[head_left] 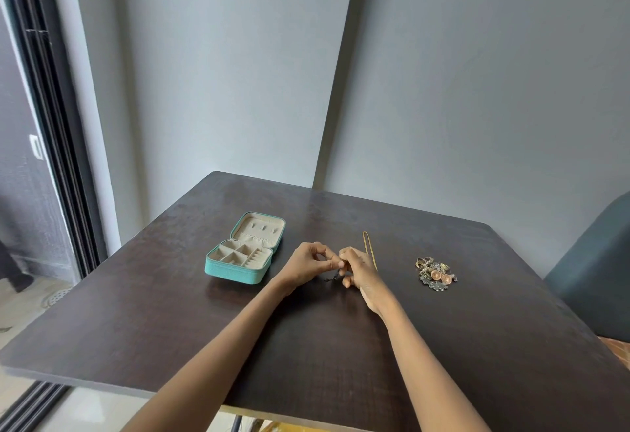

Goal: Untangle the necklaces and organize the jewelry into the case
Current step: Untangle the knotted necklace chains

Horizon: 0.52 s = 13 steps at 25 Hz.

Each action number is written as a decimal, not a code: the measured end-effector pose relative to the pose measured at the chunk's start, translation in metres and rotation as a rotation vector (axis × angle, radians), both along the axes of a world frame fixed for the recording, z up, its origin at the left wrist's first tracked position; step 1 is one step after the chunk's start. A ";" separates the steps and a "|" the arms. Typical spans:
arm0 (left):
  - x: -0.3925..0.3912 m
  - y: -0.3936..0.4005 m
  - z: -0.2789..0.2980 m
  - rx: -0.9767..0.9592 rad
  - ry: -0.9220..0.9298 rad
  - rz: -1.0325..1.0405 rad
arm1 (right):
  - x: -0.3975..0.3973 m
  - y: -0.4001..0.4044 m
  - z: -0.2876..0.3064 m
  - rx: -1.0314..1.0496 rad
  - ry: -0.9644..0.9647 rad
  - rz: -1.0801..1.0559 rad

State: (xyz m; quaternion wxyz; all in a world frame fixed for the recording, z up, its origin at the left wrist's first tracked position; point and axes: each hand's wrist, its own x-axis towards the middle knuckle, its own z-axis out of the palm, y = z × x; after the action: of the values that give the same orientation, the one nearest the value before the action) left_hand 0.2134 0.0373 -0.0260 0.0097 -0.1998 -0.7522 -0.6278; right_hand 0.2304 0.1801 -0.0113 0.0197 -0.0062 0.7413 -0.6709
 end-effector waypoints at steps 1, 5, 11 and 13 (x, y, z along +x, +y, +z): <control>-0.001 0.001 0.000 -0.016 0.000 0.036 | 0.000 0.000 0.000 0.011 0.005 0.004; -0.004 0.003 -0.001 -0.064 0.034 0.075 | -0.001 0.001 -0.001 0.014 0.008 0.004; -0.003 0.000 0.003 -0.076 0.026 0.041 | -0.001 0.002 0.001 -0.026 -0.019 0.010; -0.005 -0.003 0.003 -0.079 0.005 0.013 | -0.003 0.002 0.002 -0.074 -0.034 -0.017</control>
State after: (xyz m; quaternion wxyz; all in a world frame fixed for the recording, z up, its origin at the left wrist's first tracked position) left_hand 0.2089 0.0340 -0.0234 0.0079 -0.1969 -0.7777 -0.5969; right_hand 0.2270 0.1825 -0.0096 0.0263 0.0108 0.7156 -0.6979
